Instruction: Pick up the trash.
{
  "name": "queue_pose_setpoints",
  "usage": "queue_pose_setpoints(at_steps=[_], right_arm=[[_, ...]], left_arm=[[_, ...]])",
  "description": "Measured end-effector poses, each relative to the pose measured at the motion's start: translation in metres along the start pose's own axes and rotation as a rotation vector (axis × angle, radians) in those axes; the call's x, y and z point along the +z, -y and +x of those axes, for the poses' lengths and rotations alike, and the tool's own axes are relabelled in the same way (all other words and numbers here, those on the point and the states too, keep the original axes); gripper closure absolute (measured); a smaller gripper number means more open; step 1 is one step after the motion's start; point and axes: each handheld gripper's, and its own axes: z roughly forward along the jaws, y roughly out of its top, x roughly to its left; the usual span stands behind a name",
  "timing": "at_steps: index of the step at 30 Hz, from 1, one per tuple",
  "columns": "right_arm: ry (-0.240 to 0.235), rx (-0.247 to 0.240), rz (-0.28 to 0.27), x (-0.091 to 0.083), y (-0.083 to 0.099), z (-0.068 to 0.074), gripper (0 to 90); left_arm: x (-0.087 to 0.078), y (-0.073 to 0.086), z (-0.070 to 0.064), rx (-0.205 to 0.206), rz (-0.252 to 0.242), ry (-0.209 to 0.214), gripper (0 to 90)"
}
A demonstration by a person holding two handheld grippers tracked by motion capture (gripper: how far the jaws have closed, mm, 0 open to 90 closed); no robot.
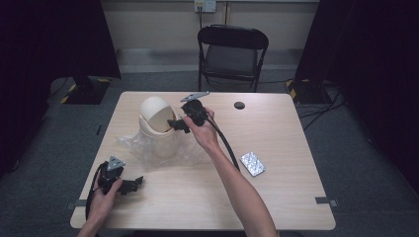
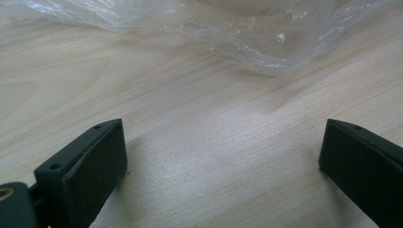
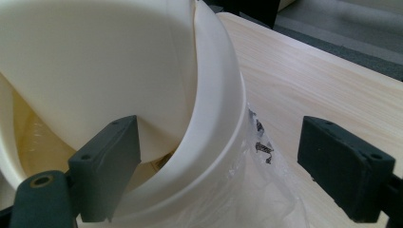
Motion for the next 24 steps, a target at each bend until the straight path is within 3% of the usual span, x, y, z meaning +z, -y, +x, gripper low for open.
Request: queue_pose_setpoints(at_steps=[6, 9, 12, 24], right_arm=[[0.027, 0.002, 0.014, 0.009, -0.002, 0.002, 14.3], [0.047, -0.019, 0.031, 0.015, -0.001, 0.004, 13.8], [0.037, 0.016, 0.017, 0.019, 0.001, 0.001, 13.8], [0.029, 0.015, -0.002, 0.012, -0.003, 0.003, 14.3]], left_arm=[[0.000, 0.000, 0.000, 0.000, 0.000, 0.000, 1.5], [0.000, 0.000, 0.000, 0.001, 0.000, 0.000, 1.5], [0.000, 0.000, 0.000, 0.001, 0.001, 0.000, 1.5], [0.000, 0.000, 0.000, 0.001, 0.001, 0.000, 1.5]])
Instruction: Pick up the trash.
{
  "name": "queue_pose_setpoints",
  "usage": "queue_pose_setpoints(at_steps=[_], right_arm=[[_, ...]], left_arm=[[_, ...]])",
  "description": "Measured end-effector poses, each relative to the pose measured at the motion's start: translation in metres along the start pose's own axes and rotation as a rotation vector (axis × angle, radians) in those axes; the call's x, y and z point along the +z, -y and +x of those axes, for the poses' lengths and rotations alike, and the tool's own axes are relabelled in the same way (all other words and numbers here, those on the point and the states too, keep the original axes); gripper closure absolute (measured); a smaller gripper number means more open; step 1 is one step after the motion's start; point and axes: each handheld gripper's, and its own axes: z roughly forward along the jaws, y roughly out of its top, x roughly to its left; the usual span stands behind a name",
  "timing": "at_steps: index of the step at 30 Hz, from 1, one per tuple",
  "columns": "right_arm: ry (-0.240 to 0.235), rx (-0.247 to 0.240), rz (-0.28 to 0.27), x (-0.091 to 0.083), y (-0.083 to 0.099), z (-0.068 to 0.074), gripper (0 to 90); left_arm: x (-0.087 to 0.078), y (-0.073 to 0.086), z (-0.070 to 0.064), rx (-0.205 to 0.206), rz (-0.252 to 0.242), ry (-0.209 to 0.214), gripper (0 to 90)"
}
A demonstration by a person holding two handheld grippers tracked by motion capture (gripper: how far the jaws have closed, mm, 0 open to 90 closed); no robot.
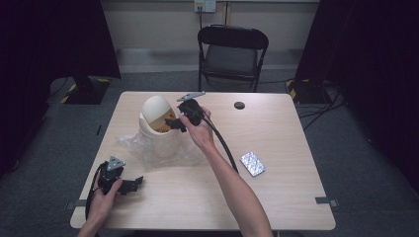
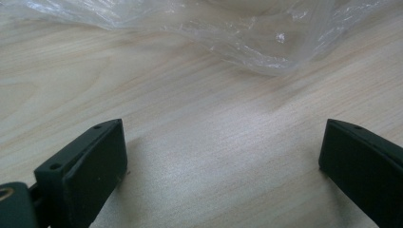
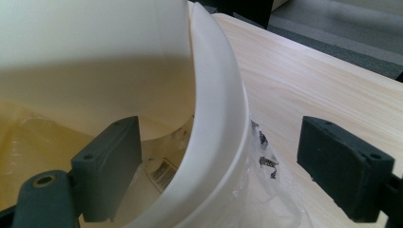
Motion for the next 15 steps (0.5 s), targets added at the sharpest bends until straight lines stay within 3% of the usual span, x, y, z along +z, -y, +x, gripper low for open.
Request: queue_pose_setpoints(at_steps=[15], right_arm=[[-0.014, -0.026, -0.047, -0.035, -0.006, 0.001, 14.4]], left_arm=[[0.000, 0.000, 0.000, -0.001, 0.000, 0.000, 1.5]])
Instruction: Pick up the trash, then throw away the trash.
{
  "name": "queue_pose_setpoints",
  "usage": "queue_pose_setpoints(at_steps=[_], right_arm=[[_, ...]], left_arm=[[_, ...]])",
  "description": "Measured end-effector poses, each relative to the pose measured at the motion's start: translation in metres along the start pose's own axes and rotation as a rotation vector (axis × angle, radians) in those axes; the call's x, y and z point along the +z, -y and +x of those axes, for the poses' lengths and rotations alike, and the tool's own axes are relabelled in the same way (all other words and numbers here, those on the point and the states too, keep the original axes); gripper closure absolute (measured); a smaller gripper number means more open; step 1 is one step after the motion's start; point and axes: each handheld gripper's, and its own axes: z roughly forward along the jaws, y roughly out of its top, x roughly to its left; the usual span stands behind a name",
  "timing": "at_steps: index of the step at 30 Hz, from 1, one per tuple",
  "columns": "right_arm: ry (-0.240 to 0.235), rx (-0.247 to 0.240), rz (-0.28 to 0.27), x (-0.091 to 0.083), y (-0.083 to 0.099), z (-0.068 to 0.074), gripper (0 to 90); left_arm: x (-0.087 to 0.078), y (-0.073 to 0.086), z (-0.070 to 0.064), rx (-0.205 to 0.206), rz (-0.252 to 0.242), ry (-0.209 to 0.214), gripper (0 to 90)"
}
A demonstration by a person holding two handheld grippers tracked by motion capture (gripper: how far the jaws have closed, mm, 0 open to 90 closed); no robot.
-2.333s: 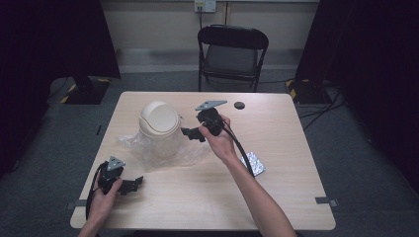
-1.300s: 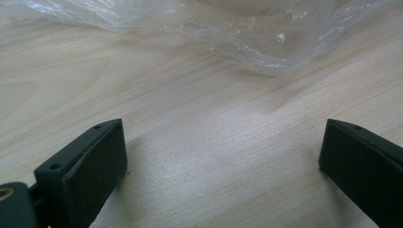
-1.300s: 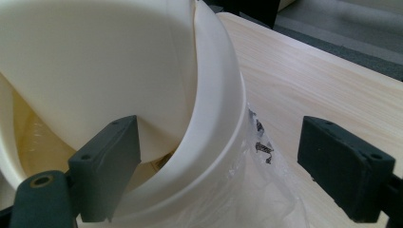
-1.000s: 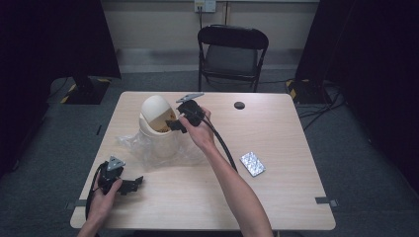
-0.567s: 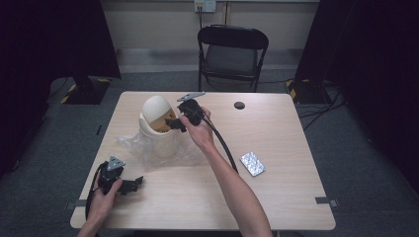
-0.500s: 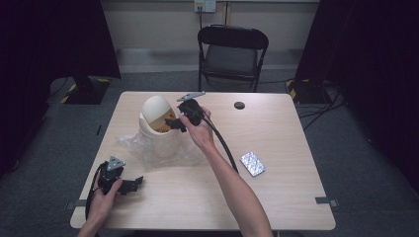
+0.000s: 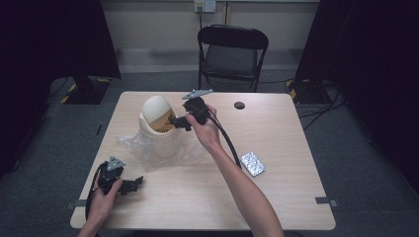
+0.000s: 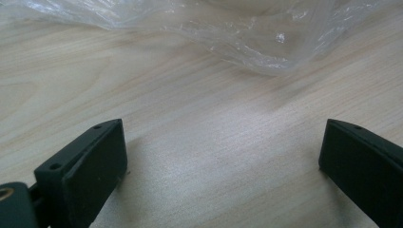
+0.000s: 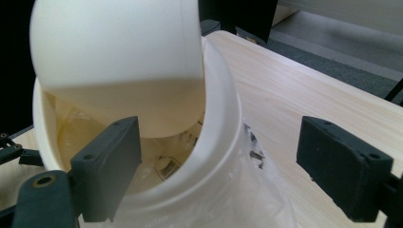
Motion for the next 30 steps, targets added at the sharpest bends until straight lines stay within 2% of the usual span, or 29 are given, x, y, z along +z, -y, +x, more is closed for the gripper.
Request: queue_pose_setpoints(at_steps=[6, 7, 12, 15, 16, 19, 24, 25, 28, 30], right_arm=[[0.013, -0.009, -0.010, -0.025, 0.004, -0.006, 14.3], [0.017, -0.007, -0.012, -0.033, 0.006, -0.008, 14.2], [0.038, 0.003, -0.002, -0.047, 0.015, -0.017, 14.3], [0.063, -0.005, 0.025, -0.059, 0.030, -0.024, 15.2], [0.063, -0.005, 0.025, -0.059, 0.030, -0.024, 15.2], [0.095, 0.021, 0.034, -0.074, 0.045, -0.033, 15.8], [0.133, 0.037, 0.048, -0.089, 0.061, -0.042, 15.9], [0.161, 0.051, 0.053, -0.096, 0.068, -0.046, 16.2], [0.164, 0.066, 0.050, -0.103, 0.075, -0.049, 16.1], [0.176, 0.060, 0.063, -0.110, 0.082, -0.051, 16.2]], left_arm=[[0.000, 0.000, 0.000, 0.000, 0.000, 0.000, 1.4], [0.000, 0.000, 0.000, 0.000, 0.000, 0.000, 1.5], [0.000, 0.000, 0.000, 0.000, 0.000, 0.000, 1.5], [0.000, 0.000, 0.000, 0.000, 0.000, 0.000, 1.5], [0.000, 0.000, 0.000, 0.000, 0.000, 0.000, 1.5], [0.000, 0.000, 0.000, 0.000, 0.000, 0.000, 1.5], [0.000, 0.000, 0.000, 0.000, 0.000, 0.000, 1.4], [0.000, 0.000, 0.000, 0.000, 0.000, 0.000, 1.4], [0.000, 0.000, 0.000, 0.000, 0.000, 0.000, 1.5], [0.000, 0.000, 0.000, 0.000, 0.000, 0.000, 1.4]])
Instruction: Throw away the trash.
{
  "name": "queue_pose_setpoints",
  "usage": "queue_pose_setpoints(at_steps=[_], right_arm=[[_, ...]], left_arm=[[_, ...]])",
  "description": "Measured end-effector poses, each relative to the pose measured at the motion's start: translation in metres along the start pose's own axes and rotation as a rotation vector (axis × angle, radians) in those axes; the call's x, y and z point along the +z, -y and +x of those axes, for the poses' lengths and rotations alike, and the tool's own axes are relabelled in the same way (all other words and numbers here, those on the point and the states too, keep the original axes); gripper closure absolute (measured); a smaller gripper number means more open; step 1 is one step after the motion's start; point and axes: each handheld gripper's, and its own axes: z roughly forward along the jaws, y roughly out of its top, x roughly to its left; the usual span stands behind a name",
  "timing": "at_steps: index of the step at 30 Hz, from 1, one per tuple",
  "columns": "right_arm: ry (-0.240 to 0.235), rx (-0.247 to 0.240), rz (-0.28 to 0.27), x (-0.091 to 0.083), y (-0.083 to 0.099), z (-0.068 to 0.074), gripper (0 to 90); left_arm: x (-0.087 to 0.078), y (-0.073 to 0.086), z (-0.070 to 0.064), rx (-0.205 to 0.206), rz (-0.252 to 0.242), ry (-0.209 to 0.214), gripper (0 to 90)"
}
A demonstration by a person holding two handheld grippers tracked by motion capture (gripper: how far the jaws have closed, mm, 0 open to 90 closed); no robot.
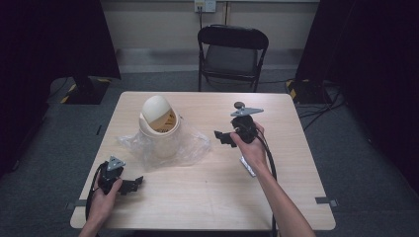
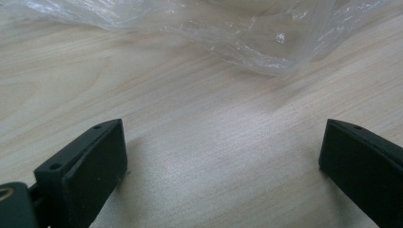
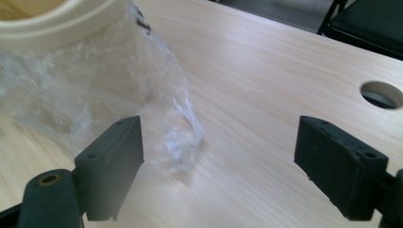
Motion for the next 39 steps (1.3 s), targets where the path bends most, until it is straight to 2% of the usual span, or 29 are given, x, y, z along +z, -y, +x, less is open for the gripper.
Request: queue_pose_setpoints(at_steps=[4, 13, 21, 28, 31, 35, 39], right_arm=[[0.012, 0.003, 0.022, -0.007, 0.016, -0.008, 16.7], [0.033, 0.056, 0.046, -0.028, 0.057, -0.022, 17.8], [0.058, 0.067, 0.081, -0.041, 0.091, -0.030, 16.7], [0.064, 0.079, 0.119, -0.046, 0.117, -0.034, 21.2], [0.074, 0.087, 0.112, -0.049, 0.126, -0.034, 22.2], [0.070, 0.100, 0.104, -0.047, 0.131, -0.033, 20.7], [0.082, 0.088, 0.136, -0.041, 0.137, -0.034, 20.3]], left_arm=[[0.000, 0.000, 0.000, 0.000, 0.000, 0.000, 1.4], [0.000, 0.000, 0.000, 0.001, 0.000, 0.000, 1.4], [0.000, 0.000, 0.000, 0.000, 0.001, -0.001, 1.4], [0.000, 0.000, 0.000, 0.000, 0.000, -0.001, 1.5], [0.000, 0.000, 0.000, 0.000, 0.000, -0.001, 1.4], [0.000, 0.000, 0.000, 0.000, 0.000, -0.001, 1.4], [0.000, 0.000, 0.000, 0.000, 0.000, -0.001, 1.5]])
